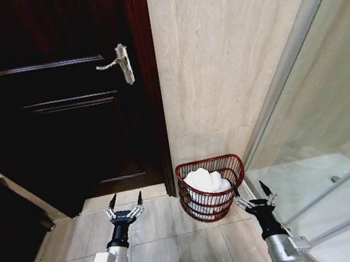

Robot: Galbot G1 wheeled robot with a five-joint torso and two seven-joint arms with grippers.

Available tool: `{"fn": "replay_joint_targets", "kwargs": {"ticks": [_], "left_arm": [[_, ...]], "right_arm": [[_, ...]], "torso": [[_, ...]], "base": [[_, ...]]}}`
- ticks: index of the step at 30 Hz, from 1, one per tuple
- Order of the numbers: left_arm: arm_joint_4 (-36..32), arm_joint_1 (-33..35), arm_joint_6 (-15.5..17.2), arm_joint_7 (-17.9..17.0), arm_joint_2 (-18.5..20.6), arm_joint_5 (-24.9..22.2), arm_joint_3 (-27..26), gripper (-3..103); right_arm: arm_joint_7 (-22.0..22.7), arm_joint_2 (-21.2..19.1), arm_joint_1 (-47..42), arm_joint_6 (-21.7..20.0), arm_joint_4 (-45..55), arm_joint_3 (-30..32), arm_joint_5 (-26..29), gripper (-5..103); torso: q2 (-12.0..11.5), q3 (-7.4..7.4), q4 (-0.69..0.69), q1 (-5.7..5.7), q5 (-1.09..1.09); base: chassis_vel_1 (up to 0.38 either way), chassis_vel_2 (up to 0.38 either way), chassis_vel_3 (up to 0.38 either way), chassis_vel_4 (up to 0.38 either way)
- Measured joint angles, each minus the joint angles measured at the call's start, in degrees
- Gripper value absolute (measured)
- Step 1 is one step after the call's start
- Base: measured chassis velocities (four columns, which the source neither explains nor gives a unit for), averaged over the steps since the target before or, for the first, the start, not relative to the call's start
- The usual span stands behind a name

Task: Discard the used towel into the hamper.

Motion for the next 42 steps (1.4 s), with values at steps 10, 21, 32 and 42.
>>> {"fn": "replay_joint_targets", "kwargs": {"ticks": [10,21,32,42], "left_arm": [[-0.1,-0.1,-0.3,0.5,0.1,0.1,0.0,100],[0.4,-0.2,-0.9,0.7,0.0,0.2,0.2,100],[0.7,-0.2,-1.2,2.1,0.0,0.4,0.1,100],[0.8,0.4,-1.6,2.2,0.1,0.7,0.0,100]], "right_arm": [[0.0,0.3,-0.7,0.7,-0.2,-0.1,-0.2,100],[-0.1,0.4,-1.7,1.7,-1.0,-0.4,-0.5,100],[-0.1,0.6,-2.2,2.3,-1.6,-0.7,-1.0,100],[0.0,0.8,-2.6,2.8,-1.6,-1.2,-1.7,100]], "torso": [[0.0,0.00,0.00,0.00,0.00],[0.0,0.00,0.00,0.00,0.00],[0.0,0.00,0.00,0.00,0.00],[0.0,0.00,0.00,0.00,0.00]], "base": [[0.063,-0.056,-0.065,0.049],[0.053,-0.051,-0.054,0.054],[0.071,-0.068,-0.065,0.070],[0.049,-0.070,-0.060,0.048]]}}
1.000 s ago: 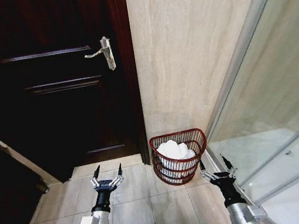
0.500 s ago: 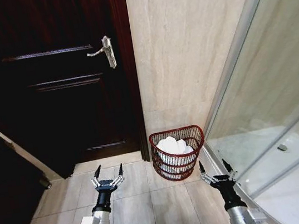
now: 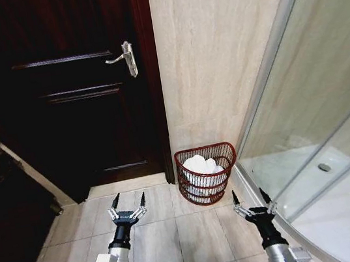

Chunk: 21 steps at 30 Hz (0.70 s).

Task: Discard the used towel into the hamper.

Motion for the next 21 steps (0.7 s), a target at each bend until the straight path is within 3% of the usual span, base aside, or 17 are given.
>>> {"fn": "replay_joint_targets", "kwargs": {"ticks": [21], "left_arm": [[-0.2,1.6,-2.5,0.1,0.0,0.1,-0.2,100]], "right_arm": [[-0.2,0.1,-2.1,2.4,0.7,-0.9,-0.5,100]], "torso": [[0.0,0.00,0.00,-0.01,0.00]], "base": [[-0.036,-0.106,-0.112,-0.036]]}}
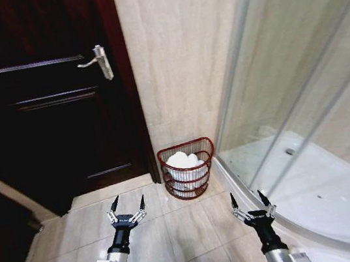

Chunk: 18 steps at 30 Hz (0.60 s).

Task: Discard the used towel into the hamper.

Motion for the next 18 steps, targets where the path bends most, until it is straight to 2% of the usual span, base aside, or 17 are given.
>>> {"fn": "replay_joint_targets", "kwargs": {"ticks": [10,18], "left_arm": [[0.3,0.0,-0.5,-0.1,-0.1,0.1,0.0,100],[0.5,0.1,-0.8,-0.2,-0.1,0.1,-0.1,100]], "right_arm": [[0.6,0.2,-0.5,1.7,-0.5,0.2,0.2,100],[3.1,0.3,-0.9,1.4,-1.0,0.3,-0.3,100]], "torso": [[0.0,0.01,0.00,0.01,0.01],[0.0,0.01,0.00,0.00,0.01]], "base": [[-0.133,-0.122,-0.116,-0.118],[-0.125,-0.120,-0.128,-0.117]]}}
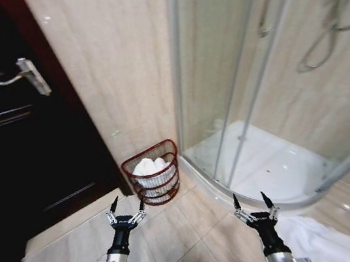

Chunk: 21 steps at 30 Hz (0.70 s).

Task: Discard the used towel into the hamper.

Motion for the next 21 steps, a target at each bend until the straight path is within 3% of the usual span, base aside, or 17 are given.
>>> {"fn": "replay_joint_targets", "kwargs": {"ticks": [7,21], "left_arm": [[0.4,-0.5,0.0,-0.4,0.0,-0.1,0.0,100],[0.5,-0.5,-0.1,-0.6,0.5,-0.3,0.0,100]], "right_arm": [[2.8,0.1,-0.6,-0.9,-0.1,0.0,0.0,100],[3.4,0.8,-1.2,-0.5,-0.7,-0.3,-0.1,100]], "torso": [[0.0,0.00,-0.02,0.00,0.00],[0.0,0.00,0.01,0.00,0.00]], "base": [[-0.117,-0.120,-0.120,-0.117],[-0.023,-0.021,-0.017,-0.016]]}}
